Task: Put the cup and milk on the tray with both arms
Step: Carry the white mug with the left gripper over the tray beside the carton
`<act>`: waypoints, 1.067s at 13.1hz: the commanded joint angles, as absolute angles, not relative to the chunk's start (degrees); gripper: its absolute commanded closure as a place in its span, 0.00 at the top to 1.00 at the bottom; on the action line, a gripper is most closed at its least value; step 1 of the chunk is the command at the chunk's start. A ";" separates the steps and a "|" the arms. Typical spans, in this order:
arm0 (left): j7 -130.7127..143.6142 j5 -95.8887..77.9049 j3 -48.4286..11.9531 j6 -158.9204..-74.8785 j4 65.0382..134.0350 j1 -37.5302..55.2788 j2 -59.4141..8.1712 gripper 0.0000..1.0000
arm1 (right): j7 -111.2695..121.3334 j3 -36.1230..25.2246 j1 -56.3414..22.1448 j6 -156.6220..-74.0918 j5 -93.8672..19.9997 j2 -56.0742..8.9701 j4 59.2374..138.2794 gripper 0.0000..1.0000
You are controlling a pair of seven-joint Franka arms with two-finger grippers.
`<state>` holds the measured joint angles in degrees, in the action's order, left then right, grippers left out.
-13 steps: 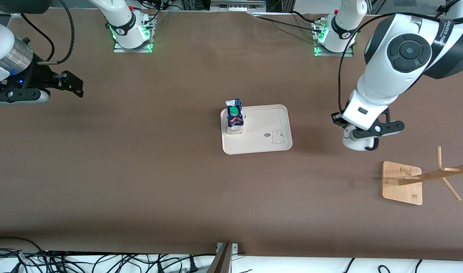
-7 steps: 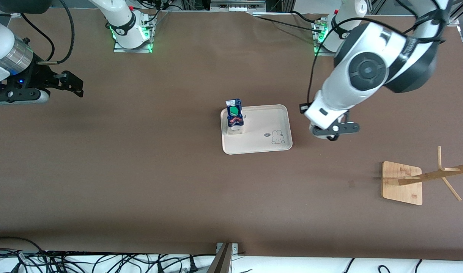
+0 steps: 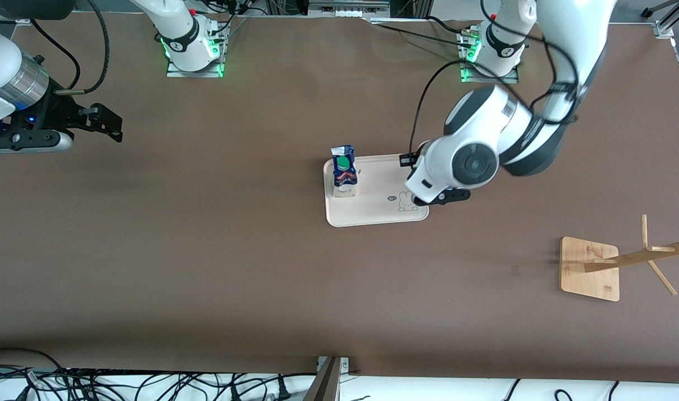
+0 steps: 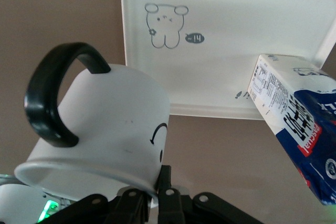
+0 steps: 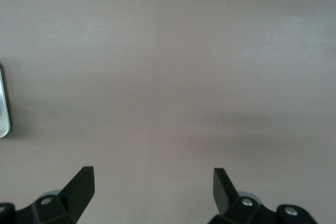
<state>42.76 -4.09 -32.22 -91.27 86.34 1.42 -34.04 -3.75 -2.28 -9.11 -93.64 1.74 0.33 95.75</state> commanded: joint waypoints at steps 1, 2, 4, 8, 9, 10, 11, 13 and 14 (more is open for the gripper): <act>44.82 -7.20 -32.17 -90.18 80.08 4.55 -43.66 0.00 | -3.87 -1.58 -8.53 -92.55 2.11 0.18 94.66 1.00; 44.74 -7.38 -31.73 -90.26 79.11 6.05 -44.64 0.00 | -3.87 -1.58 -8.53 -92.55 2.11 0.18 94.66 1.00; 44.12 -7.30 -31.73 -90.26 76.65 6.50 -48.23 0.00 | -3.96 -1.58 -8.53 -92.64 2.11 0.09 94.66 1.00; 39.22 -4.49 -30.77 -95.26 76.38 7.03 -49.13 0.00 | -3.87 -1.58 -8.53 -92.55 2.11 0.17 94.66 1.00; 37.98 -4.13 -29.72 -96.75 76.46 7.12 -49.13 0.00 | -3.87 -1.58 -8.53 -92.55 2.11 0.18 94.66 1.00; 37.97 -4.04 -29.01 -97.38 76.90 7.82 -49.39 0.00 | -3.87 -1.58 -8.53 -92.55 2.11 0.09 94.66 1.00; 38.23 -3.87 -28.74 -97.38 76.99 8.52 -49.39 0.00 | -3.87 -1.58 -8.53 -92.46 2.11 0.17 94.66 1.00; 38.49 -2.38 -27.86 -97.64 77.08 8.61 -49.66 0.65 | -3.87 -1.58 -8.53 -92.46 2.11 0.18 94.75 1.00; 37.80 -0.98 -27.86 -97.56 77.08 8.35 -49.57 1.00 | -3.87 -1.58 -8.53 -92.46 2.11 0.18 94.75 1.00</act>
